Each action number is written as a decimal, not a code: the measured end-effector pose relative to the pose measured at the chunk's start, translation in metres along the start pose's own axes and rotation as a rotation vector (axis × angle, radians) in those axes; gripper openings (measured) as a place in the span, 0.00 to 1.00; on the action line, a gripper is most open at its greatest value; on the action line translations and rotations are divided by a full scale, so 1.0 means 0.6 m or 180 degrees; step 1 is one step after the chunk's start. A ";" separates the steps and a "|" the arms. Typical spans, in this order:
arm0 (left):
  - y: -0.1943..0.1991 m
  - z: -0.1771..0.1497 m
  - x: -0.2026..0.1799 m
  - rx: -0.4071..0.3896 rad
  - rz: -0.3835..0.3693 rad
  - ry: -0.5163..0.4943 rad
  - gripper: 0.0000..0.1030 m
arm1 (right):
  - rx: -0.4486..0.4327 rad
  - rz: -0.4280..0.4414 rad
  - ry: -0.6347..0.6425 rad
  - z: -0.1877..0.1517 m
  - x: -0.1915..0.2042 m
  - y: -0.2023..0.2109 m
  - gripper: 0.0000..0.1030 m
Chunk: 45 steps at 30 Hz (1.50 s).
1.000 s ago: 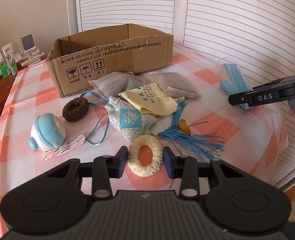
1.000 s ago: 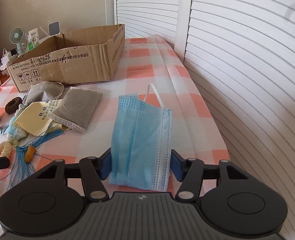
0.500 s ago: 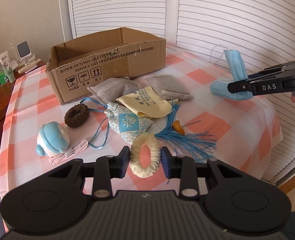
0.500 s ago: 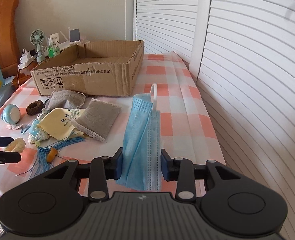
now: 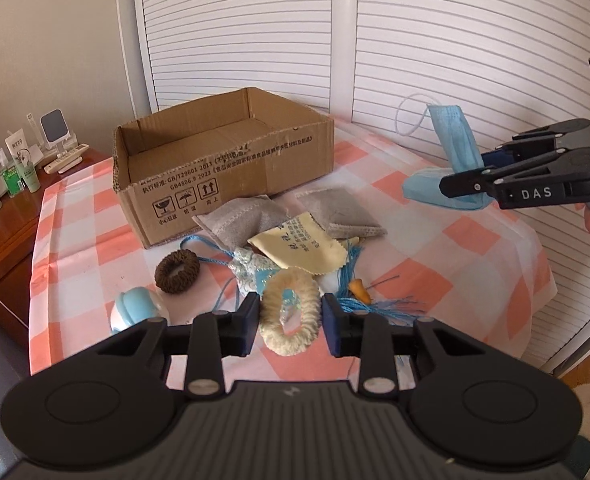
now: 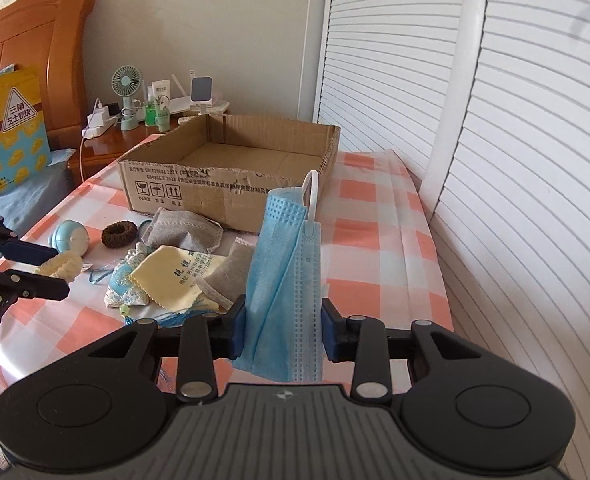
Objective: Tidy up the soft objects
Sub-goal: 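Carry the cream ring into the box and open the left gripper while the right gripper lifts the mask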
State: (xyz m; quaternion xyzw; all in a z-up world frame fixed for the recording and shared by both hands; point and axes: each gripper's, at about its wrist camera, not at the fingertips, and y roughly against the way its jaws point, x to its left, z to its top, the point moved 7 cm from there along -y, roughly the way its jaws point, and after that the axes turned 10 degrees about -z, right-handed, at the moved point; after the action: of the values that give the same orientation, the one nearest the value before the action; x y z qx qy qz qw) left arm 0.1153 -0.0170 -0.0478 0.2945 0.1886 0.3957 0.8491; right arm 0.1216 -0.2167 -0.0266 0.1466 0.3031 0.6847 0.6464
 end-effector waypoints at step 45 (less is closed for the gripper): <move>-0.024 0.159 0.173 -0.0261 0.0818 0.0234 0.95 | -0.0219 0.0181 0.0437 0.317 0.048 -0.239 0.40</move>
State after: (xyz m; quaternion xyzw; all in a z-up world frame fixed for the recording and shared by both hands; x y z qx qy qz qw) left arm 0.2397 0.0236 0.0059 0.2666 0.1641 0.5191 0.7953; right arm 0.3449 -0.1486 0.0284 0.0856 0.3188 0.7212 0.6090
